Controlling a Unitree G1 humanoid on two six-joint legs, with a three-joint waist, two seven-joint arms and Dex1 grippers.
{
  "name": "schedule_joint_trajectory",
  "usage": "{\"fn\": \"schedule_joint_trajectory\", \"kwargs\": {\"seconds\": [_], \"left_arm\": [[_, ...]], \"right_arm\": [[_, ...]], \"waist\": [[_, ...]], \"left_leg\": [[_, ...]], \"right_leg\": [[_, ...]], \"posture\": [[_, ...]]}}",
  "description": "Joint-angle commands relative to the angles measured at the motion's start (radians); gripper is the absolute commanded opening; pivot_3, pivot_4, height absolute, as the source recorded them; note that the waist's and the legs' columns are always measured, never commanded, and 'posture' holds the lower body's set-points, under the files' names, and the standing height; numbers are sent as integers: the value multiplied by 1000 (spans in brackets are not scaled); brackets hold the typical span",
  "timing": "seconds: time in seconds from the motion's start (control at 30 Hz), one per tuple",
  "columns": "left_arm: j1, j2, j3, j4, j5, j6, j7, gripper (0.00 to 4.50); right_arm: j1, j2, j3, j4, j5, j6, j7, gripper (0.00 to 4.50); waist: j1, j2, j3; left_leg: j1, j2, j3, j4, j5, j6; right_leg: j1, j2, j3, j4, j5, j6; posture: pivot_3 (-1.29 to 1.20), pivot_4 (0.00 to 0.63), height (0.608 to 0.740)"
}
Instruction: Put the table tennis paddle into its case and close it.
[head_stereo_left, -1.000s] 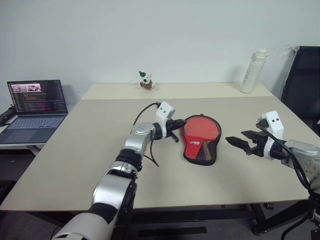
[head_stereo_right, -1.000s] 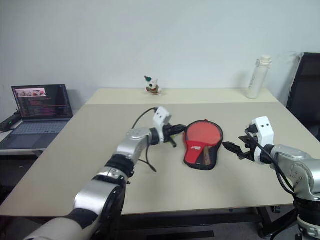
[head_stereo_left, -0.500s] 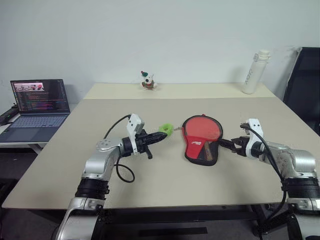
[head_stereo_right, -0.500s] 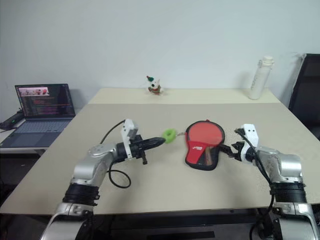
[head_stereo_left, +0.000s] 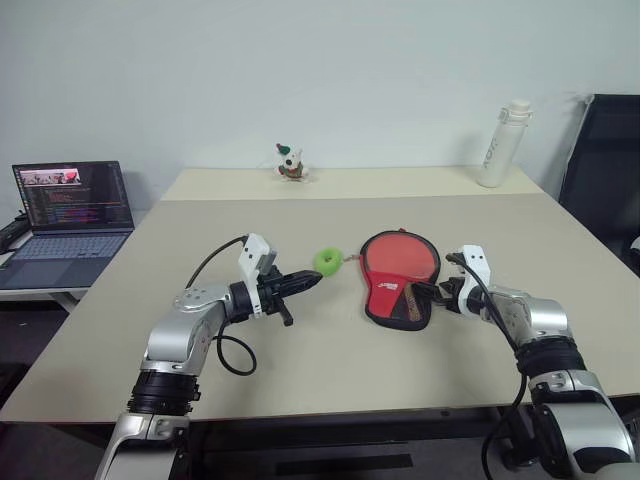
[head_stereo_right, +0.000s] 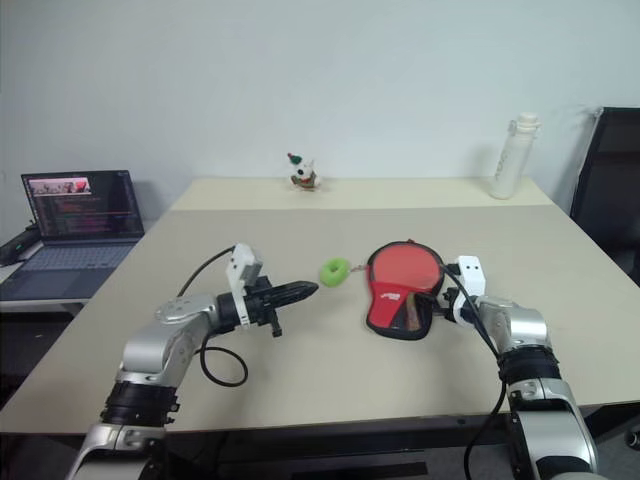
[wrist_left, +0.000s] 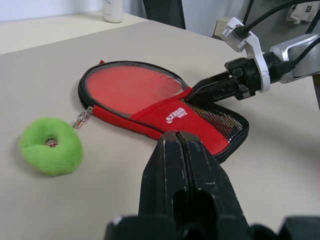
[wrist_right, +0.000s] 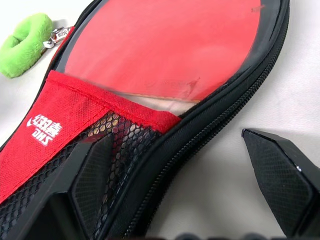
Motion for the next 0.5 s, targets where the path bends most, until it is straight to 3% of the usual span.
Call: {"fn": "schedule_joint_trajectory", "kwargs": {"seconds": [0.03, 0.1, 0.2, 0.5], "left_arm": [[-9, 10, 8, -51, -18, -5, 8, 0], [-7, 13, 5, -53, -16, -7, 8, 0], [-2, 29, -5, -55, -5, -15, -2, 0], [65, 92, -10, -72, -9, -17, -40, 0]], "right_arm": [[-23, 26, 24, 46, -25, -8, 19, 4475], [-30, 33, 17, 74, -30, 1, 24, 4475], [-42, 36, 15, 119, -34, 20, 42, 3839], [-66, 87, 35, 139, -42, 39, 91, 777]], "waist": [[-6, 0, 0], [-12, 0, 0], [-16, 0, 0], [-22, 0, -1]], "left_leg": [[1, 0, 1, 0, 0, 0], [2, 1, 2, 0, 0, 0], [2, 1, 2, 0, 0, 0], [3, 2, 2, -2, 0, 0]], "right_leg": [[1, 0, 0, 0, 0, 0], [1, 0, 1, 0, 0, 0], [1, 1, 1, 1, 0, 0], [0, 1, 2, 1, 1, -1]], "posture": [[0, 150, 740], [0, 150, 740], [0, 150, 740], [0, 150, 740]]}}
